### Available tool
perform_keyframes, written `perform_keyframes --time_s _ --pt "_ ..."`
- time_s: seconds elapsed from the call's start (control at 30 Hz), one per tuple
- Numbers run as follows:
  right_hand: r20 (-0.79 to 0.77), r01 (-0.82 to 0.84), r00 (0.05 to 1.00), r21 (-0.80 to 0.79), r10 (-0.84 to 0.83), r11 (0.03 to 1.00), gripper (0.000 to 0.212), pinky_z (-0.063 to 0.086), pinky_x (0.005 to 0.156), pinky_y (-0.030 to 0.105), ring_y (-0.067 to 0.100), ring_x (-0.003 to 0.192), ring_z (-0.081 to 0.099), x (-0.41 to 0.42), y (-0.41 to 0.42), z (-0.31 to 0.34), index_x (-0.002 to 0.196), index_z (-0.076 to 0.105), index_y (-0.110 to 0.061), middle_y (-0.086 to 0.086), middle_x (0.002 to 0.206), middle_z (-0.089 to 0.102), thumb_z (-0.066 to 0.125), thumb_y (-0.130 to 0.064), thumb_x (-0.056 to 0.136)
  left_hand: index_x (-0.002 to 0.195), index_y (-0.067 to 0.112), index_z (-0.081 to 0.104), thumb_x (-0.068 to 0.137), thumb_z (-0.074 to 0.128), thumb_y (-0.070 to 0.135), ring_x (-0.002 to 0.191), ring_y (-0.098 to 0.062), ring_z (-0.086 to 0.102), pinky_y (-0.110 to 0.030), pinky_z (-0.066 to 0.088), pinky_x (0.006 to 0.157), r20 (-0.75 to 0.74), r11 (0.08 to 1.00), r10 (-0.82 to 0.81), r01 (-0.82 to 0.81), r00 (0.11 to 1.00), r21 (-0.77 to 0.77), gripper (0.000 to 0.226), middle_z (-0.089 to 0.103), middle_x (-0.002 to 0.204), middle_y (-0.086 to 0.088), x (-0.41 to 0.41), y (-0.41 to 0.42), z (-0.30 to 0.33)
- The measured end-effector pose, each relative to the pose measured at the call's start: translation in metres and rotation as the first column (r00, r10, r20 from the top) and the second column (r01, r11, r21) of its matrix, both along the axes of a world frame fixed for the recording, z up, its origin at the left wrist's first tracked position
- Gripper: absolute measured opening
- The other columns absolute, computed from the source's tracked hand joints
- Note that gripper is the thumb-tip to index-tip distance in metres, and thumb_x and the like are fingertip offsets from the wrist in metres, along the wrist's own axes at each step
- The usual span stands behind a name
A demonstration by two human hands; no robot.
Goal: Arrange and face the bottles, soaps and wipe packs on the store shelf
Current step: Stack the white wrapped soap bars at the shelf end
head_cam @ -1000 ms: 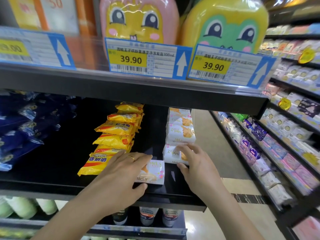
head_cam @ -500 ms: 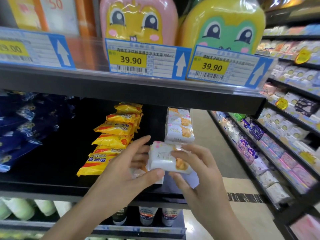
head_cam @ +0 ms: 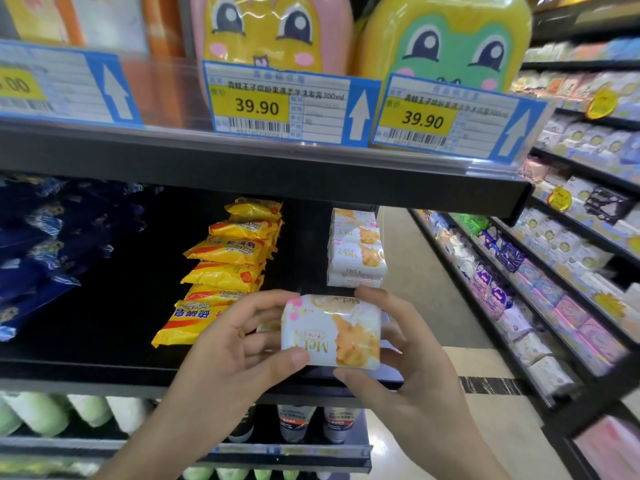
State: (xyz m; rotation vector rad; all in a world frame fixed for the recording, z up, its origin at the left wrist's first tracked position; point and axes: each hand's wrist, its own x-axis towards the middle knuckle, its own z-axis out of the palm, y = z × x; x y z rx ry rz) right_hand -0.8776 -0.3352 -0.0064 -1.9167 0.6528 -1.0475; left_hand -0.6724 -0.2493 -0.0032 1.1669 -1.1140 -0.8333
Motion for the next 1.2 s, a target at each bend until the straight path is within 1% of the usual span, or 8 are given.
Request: perform_keyframes --time_s 0.1,0.17,0.33,0.47,0.6,0.77,1.0,1.2 --pt "0.021 -0.015 1.0 0.071 0.014 0.997 0.077 0.062 0.085 0.038 0.026 0.109 0.069 0.002 0.002 0.003 0.134 0.056 -0.041 0.003 0.125 0.067 0.087 -0.001 0.076 0.118 0.042 0.067 0.071 0.092 0.03 0.108 -0.026 0.074 -0.032 0.061 0.091 0.039 1.0 -0.028 0.028 0.999 0.014 0.054 0.07 0.128 0.004 0.004 0.003 0.001" --pt "0.055 -0.039 0.998 0.131 0.032 0.991 0.076 0.061 0.086 0.042 0.027 0.107 0.07 0.003 0.003 0.005 0.132 0.057 -0.042 0.004 0.122 0.069 0.087 -0.005 0.073 0.126 0.05 0.06 0.07 0.088 0.036 0.115 -0.021 0.071 -0.036 0.059 0.096 0.153 0.999 -0.051 0.047 0.987 0.025 0.064 0.067 0.133 0.01 0.007 0.007 0.003" --pt "0.142 -0.102 0.988 0.27 0.065 0.958 0.073 0.059 0.088 0.044 0.027 0.106 0.072 0.006 0.003 0.009 0.128 0.06 -0.04 0.003 0.118 0.074 0.087 -0.007 0.069 0.143 0.066 0.034 0.076 0.09 0.025 0.129 0.004 0.054 -0.014 0.049 0.098 0.473 0.999 -0.004 -0.021 0.881 0.047 0.097 0.056 0.139 0.031 0.011 0.013 0.007" --pt "0.146 -0.126 0.986 0.33 0.081 0.936 0.071 0.061 0.081 0.036 0.027 0.104 0.074 0.006 0.003 0.01 0.129 0.062 -0.034 0.006 0.117 0.075 0.087 -0.004 0.069 0.146 0.063 0.034 0.076 0.089 0.025 0.142 0.003 0.04 -0.031 0.048 0.105 0.622 0.996 0.09 -0.066 0.778 -0.061 0.097 0.042 0.151 0.031 0.013 0.011 0.006" --pt "0.143 -0.139 0.986 0.398 0.088 0.907 0.066 0.059 0.076 0.029 0.021 0.1 0.074 0.006 0.004 0.012 0.127 0.065 -0.029 0.007 0.117 0.075 0.089 -0.008 0.069 0.141 0.05 0.052 0.08 0.087 0.024 0.15 -0.012 0.035 -0.046 0.05 0.104 0.579 0.986 0.131 -0.043 0.805 -0.163 0.075 0.044 0.155 0.02 0.014 0.007 0.005" --pt "0.12 -0.116 0.99 0.46 0.067 0.881 0.06 0.058 0.073 0.024 0.013 0.09 0.074 0.006 0.005 0.015 0.123 0.069 -0.021 0.003 0.111 0.077 0.088 -0.023 0.066 0.124 0.047 0.065 0.081 0.085 0.03 0.14 -0.012 0.049 -0.035 0.054 0.1 0.564 0.982 0.137 -0.036 0.814 -0.186 0.05 0.057 0.143 0.019 0.012 0.004 0.007" --pt "0.034 -0.058 0.998 0.43 0.048 0.901 0.043 0.06 0.08 0.032 0.017 0.082 0.072 0.01 0.009 0.014 0.106 0.074 -0.044 -0.002 0.084 0.076 0.072 -0.063 0.067 0.121 0.043 0.067 0.082 0.081 0.041 0.119 -0.014 0.064 -0.024 0.052 0.094 0.475 0.993 0.079 -0.028 0.876 -0.112 0.041 0.069 0.123 0.011 0.008 0.004 0.008" --pt "-0.049 -0.022 0.998 0.368 0.043 0.93 0.047 0.06 0.085 0.037 0.016 0.088 0.071 0.012 0.013 0.01 0.115 0.07 -0.045 -0.008 0.102 0.075 0.055 -0.072 0.08 0.11 0.045 0.069 0.078 0.075 0.033 0.111 -0.012 0.068 -0.021 0.054 0.089 0.376 0.999 0.034 -0.016 0.926 -0.051 0.034 0.073 0.115 0.011 0.002 0.006 0.014"
